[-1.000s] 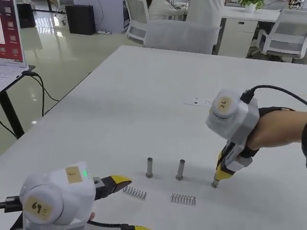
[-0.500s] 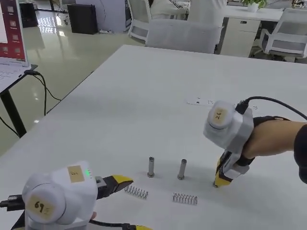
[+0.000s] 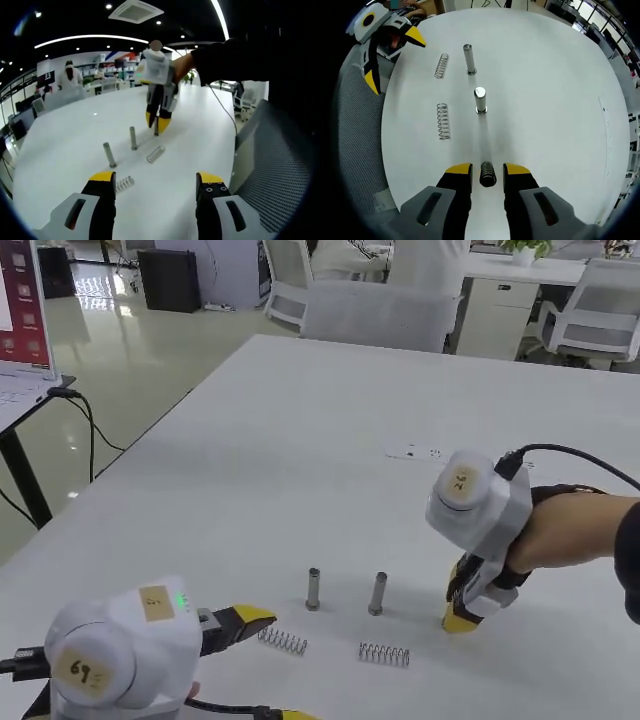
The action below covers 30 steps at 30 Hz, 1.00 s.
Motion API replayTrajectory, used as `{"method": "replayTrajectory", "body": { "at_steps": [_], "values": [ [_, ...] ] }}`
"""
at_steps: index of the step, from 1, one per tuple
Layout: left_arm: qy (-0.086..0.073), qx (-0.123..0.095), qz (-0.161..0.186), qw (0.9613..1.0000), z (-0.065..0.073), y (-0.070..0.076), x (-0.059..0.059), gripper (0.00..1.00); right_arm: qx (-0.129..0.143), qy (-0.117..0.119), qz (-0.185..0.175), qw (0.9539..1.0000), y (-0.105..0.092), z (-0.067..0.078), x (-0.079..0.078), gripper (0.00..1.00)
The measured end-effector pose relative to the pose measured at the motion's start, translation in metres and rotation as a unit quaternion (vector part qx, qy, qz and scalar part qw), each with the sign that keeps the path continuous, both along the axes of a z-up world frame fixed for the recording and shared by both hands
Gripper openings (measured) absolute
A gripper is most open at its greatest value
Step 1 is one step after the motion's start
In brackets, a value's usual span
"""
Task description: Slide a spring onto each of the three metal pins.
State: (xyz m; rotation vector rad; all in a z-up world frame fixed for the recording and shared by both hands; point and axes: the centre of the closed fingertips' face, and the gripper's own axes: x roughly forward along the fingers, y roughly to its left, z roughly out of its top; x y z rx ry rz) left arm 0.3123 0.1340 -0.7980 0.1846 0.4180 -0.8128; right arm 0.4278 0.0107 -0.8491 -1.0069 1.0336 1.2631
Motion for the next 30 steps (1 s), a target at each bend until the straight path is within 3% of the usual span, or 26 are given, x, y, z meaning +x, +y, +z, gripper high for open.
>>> {"method": "replayTrajectory", "body": {
  "at_steps": [7, 13, 30],
  "values": [
    [0.000, 0.000, -0.002, 1.0000, 0.000, -0.001, 0.000, 0.60, 0.022, -0.007, 0.002, 0.9997, 0.011, 0.014, -0.003, 0.22],
    [0.001, 0.000, -0.002, 1.0000, -0.001, -0.001, 0.000, 0.60, 0.037, -0.003, 0.012, 0.9992, 0.023, 0.024, -0.015, 0.22],
    [-0.002, 0.005, -0.012, 0.9999, 0.000, -0.003, -0.003, 0.59, 0.038, 0.011, 0.038, 0.9985, 0.042, 0.017, -0.049, 0.19]
  ]
}}
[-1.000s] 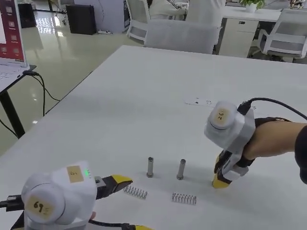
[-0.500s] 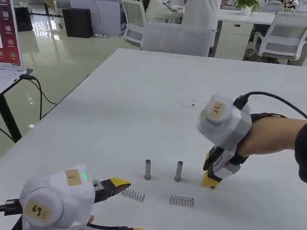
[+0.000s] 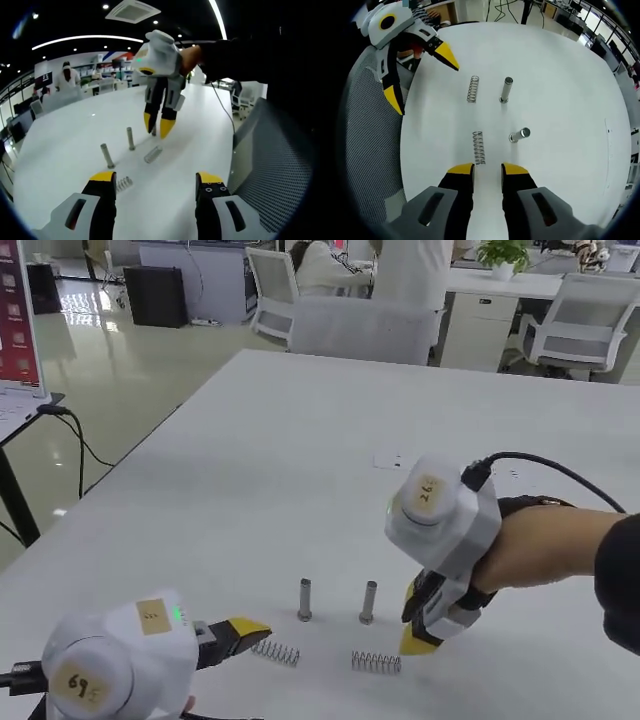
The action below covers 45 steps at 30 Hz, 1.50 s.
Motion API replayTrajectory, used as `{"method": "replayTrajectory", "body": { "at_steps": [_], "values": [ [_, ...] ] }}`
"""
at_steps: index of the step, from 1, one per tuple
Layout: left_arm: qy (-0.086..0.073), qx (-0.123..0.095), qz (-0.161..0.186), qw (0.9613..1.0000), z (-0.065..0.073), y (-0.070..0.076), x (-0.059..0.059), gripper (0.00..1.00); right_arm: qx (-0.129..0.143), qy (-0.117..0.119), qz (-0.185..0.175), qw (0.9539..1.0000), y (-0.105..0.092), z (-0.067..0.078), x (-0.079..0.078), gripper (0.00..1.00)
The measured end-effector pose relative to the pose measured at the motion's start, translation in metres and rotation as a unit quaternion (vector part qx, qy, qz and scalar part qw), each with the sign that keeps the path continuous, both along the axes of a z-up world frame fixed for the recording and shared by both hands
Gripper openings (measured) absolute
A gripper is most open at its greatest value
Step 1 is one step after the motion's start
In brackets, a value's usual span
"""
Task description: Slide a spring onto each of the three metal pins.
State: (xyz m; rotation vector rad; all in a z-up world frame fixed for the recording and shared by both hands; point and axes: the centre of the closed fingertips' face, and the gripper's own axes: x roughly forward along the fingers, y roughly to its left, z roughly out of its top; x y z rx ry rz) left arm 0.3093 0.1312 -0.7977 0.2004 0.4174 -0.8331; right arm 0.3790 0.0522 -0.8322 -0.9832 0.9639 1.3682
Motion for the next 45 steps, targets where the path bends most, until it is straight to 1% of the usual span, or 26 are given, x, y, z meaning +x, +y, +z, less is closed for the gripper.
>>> {"method": "replayTrajectory", "body": {
  "at_steps": [4, 9, 14, 20, 25, 31, 32, 37, 41, 45],
  "values": [
    [0.000, 0.000, 0.000, 1.0000, 0.000, 0.000, 0.001, 0.59, -0.001, 0.004, 0.004, 1.0000, 0.002, -0.004, -0.004, 0.18],
    [0.000, -0.001, -0.001, 1.0000, -0.001, -0.001, 0.001, 0.59, -0.007, 0.010, 0.007, 0.9999, 0.004, -0.012, -0.009, 0.15],
    [0.002, -0.001, -0.001, 1.0000, -0.002, -0.001, 0.001, 0.58, -0.012, 0.013, 0.010, 0.9998, 0.006, -0.021, -0.011, 0.15],
    [0.005, 0.000, -0.003, 1.0000, -0.004, -0.001, 0.001, 0.57, -0.016, 0.015, 0.012, 0.9997, 0.007, -0.028, -0.012, 0.14],
    [0.006, 0.001, -0.005, 1.0000, -0.005, -0.002, 0.000, 0.57, -0.024, 0.009, 0.017, 0.9995, 0.005, -0.033, -0.012, 0.13],
    [0.007, 0.002, -0.006, 1.0000, -0.005, -0.003, 0.001, 0.56, -0.030, 0.000, 0.025, 0.9992, 0.004, -0.036, -0.011, 0.10],
    [0.007, 0.002, -0.006, 1.0000, -0.005, -0.003, 0.000, 0.56, -0.029, -0.004, 0.028, 0.9992, 0.005, -0.035, -0.010, 0.08],
    [0.007, 0.003, -0.006, 1.0000, -0.005, -0.002, 0.000, 0.55, -0.028, -0.015, 0.036, 0.9989, 0.005, -0.036, -0.010, 0.08],
    [0.008, 0.003, -0.009, 0.9999, -0.005, -0.003, 0.000, 0.54, -0.030, -0.012, 0.032, 0.9989, 0.003, -0.034, -0.011, 0.07],
    [0.009, 0.005, -0.014, 0.9998, -0.004, -0.004, 0.001, 0.53, -0.028, -0.010, 0.030, 0.9991, 0.001, -0.026, -0.013, 0.07]
  ]
}}
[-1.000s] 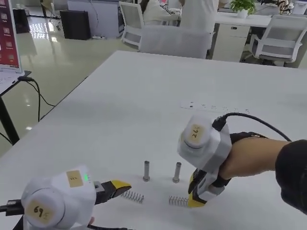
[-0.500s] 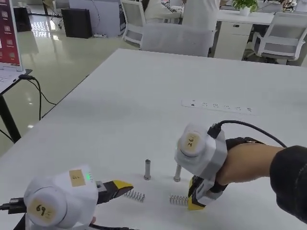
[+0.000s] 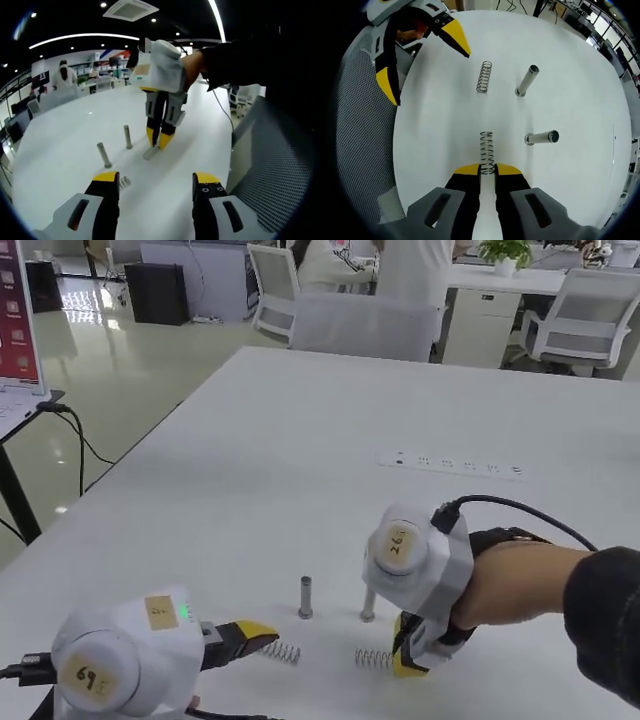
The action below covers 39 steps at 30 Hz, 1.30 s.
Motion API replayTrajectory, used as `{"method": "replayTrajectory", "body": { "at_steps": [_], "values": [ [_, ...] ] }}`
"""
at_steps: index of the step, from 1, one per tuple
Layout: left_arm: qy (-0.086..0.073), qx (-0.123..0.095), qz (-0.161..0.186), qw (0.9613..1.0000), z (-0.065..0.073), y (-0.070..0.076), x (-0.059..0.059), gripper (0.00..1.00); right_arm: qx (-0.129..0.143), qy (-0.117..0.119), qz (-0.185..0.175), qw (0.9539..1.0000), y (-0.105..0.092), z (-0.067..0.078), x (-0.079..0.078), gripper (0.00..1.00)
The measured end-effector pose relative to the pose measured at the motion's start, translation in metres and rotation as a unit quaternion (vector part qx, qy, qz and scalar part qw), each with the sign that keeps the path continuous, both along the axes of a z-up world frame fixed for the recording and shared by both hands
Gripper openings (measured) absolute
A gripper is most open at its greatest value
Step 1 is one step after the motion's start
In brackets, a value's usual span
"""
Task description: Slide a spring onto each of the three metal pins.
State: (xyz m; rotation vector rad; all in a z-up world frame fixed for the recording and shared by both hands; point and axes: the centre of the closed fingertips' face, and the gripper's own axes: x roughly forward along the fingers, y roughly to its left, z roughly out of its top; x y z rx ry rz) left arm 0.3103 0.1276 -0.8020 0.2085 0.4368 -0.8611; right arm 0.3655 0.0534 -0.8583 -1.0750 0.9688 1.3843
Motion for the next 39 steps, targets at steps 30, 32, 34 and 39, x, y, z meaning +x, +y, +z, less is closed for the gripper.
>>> {"method": "replayTrajectory", "body": {
  "at_steps": [30, 32, 34, 39],
  "values": [
    [-0.013, 0.014, -0.097, 0.9951, 0.025, -0.041, 0.023, 0.34, 0.019, 0.010, 0.007, 0.9998, -0.006, 0.055, -0.029, 0.07],
    [-0.013, 0.014, -0.102, 0.9946, 0.024, -0.044, 0.024, 0.33, 0.020, 0.009, 0.008, 0.9997, -0.006, 0.057, -0.030, 0.07],
    [-0.013, 0.017, -0.108, 0.9939, 0.023, -0.048, 0.024, 0.31, 0.021, 0.010, 0.009, 0.9997, -0.005, 0.058, -0.031, 0.07],
    [-0.017, 0.020, -0.122, 0.9922, 0.024, -0.055, 0.023, 0.26, 0.021, 0.010, 0.013, 0.9996, -0.004, 0.058, -0.034, 0.07]
  ]
}}
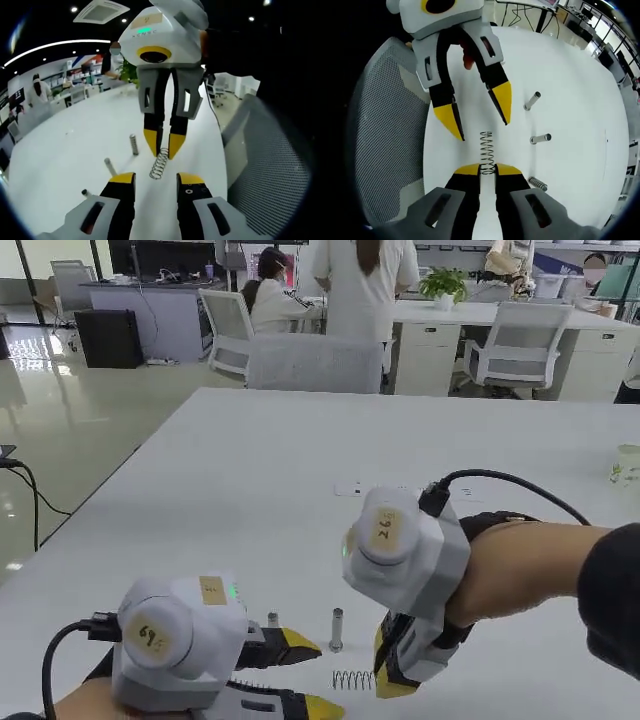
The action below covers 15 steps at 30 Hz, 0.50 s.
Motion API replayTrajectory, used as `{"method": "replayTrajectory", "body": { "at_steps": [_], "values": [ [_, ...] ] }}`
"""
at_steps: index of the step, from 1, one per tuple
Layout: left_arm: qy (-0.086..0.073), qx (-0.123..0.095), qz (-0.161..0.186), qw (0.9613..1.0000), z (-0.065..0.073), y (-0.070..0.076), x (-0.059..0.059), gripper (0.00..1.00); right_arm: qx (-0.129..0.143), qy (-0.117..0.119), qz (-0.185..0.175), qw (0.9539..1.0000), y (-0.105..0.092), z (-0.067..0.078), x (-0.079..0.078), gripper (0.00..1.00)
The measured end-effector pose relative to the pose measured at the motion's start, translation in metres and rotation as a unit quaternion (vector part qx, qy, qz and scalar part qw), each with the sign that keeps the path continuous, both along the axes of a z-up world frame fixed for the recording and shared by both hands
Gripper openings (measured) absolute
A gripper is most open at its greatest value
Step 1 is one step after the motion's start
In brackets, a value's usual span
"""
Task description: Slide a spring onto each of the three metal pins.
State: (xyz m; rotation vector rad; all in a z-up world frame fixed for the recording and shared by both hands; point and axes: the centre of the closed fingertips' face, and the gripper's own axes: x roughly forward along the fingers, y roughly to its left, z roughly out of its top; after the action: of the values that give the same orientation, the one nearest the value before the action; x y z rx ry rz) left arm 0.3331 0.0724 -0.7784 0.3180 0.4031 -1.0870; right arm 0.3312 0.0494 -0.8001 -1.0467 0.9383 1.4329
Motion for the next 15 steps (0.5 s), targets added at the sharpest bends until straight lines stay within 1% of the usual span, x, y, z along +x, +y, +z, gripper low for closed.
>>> {"method": "replayTrajectory", "body": {
  "at_steps": [4, 9, 15],
  "values": [
    [0.000, -0.001, -0.009, 1.0000, 0.0002, -0.0049, -0.0017, 0.24, 0.002, 0.001, 0.005, 1.0000, 0.0022, 0.0011, -0.0021, 0.07],
    [0.001, 0.001, -0.018, 0.9998, -0.0016, -0.0074, -0.0042, 0.17, 0.002, 0.001, 0.009, 1.0000, 0.0033, 0.0019, -0.0033, 0.07],
    [-0.004, 0.011, -0.023, 0.9997, -0.0054, -0.0079, -0.0056, 0.13, 0.000, 0.004, 0.016, 0.9999, 0.0034, 0.0009, -0.0058, 0.07]
  ]
}}
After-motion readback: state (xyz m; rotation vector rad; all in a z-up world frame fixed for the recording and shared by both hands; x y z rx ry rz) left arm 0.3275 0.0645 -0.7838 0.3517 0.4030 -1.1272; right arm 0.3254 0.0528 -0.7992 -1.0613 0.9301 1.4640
